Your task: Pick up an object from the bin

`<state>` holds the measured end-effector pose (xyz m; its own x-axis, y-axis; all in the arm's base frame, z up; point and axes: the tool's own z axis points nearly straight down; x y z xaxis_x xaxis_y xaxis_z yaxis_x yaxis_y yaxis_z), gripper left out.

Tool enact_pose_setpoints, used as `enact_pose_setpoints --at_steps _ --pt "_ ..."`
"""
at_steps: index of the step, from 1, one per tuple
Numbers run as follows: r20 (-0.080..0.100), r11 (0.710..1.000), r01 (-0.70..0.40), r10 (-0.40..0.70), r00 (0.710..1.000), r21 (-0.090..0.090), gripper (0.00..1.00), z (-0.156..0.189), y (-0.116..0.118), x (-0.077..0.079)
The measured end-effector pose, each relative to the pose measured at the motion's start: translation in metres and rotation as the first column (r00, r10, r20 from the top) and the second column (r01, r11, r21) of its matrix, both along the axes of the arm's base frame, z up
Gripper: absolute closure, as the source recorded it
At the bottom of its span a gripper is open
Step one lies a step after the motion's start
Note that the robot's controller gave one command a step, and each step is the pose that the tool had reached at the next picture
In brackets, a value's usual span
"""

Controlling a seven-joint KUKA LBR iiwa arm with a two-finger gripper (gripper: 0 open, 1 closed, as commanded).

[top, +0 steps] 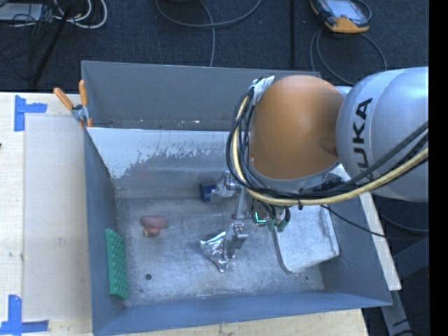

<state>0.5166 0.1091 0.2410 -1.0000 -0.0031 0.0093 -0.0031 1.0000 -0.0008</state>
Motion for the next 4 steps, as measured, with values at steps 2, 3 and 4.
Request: enact_pose_setpoints --at_steps 2,3,4 --pt "0.008 0.947 -0.322 0.322 0.947 0.002 0.00 -0.096 -0.033 -0.025" --pt "0.009 0.976 -0.217 0.217 0.976 0.002 0.00 -0.166 -0.035 0.008" --pt "0.021 0.841 -0.540 0.540 0.841 -0.004 0.00 -0.168 -0.015 -0.026"
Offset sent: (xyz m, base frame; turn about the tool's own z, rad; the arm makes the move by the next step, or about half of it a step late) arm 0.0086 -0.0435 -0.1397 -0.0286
